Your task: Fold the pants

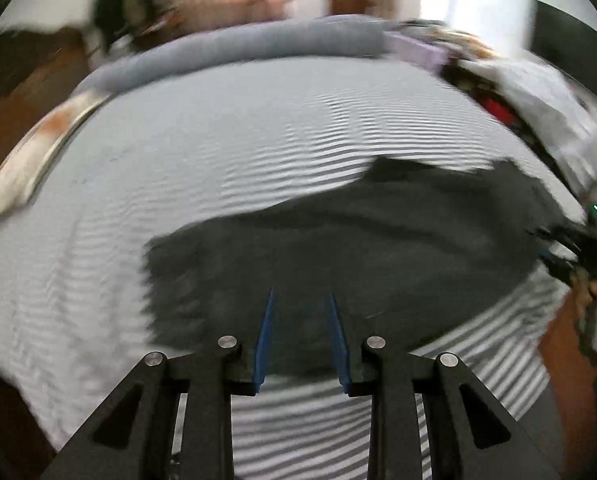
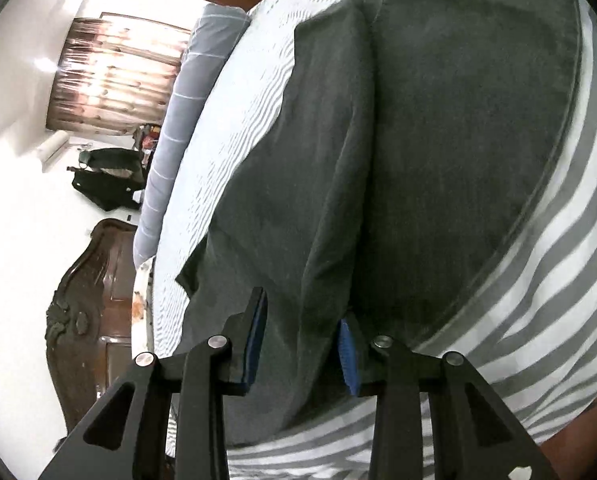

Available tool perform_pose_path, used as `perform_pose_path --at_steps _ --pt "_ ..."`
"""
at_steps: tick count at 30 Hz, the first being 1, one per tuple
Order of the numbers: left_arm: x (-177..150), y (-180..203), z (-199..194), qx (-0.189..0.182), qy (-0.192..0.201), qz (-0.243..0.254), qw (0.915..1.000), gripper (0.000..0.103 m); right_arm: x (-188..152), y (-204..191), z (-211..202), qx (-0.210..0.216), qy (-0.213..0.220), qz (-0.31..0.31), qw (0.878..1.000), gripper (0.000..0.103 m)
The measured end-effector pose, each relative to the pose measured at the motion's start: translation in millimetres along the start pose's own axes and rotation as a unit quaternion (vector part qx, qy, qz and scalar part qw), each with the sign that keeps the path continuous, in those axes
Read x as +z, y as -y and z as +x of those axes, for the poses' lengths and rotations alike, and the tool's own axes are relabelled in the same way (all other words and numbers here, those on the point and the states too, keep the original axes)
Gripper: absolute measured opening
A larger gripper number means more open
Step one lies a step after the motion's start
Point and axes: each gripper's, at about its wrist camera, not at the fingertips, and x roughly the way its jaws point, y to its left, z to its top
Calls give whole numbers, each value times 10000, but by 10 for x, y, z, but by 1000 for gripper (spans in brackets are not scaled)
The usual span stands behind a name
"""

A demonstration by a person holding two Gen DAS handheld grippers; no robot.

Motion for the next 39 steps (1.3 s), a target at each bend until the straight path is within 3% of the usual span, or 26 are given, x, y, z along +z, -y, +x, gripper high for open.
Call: perform_pose_path --at_steps 2,6,9,13,17,20,22,23,33,36,39 --pt "111 296 89 -316 62 464 9984 29 62 -11 -1 194 -9 39 9998 32" --pt "182 937 368 -775 80 1426 9867 29 161 -112 42 238 -99 -64 9996 30" --pt "196 1322 587 -1033 -73 1846 9773 30 224 -174 96 229 -240 -176 9993 23" --pt "192 1795 883 -1291 -214 2309 9641 30 299 -213 137 196 -371 -314 9986 22" --pt "173 2152 1136 -1345 -403 2511 9577 30 348 -258 212 168 -490 -403 9978 22" --pt "207 2324 1375 -1131 -553 2508 9598 30 367 -270 241 196 -558 -485 9971 22" --pt "253 2338 1489 -1061 -627 2410 9627 22 389 -237 232 223 -534 -426 9974 22" --pt "286 2340 1550 -1079 -669 2323 9643 8 401 -211 224 203 -530 -398 9976 22" --pt "322 2195 1538 -1185 -512 2096 9692 5 524 36 93 96 -592 -239 9979 24" --pt "322 2151 1505 -1176 -457 2134 9688 5 652 72 -46 -163 -196 -256 9993 40" --pt "317 2115 1474 -1246 -447 2099 9687 5 893 144 -142 -210 247 43 9995 41"
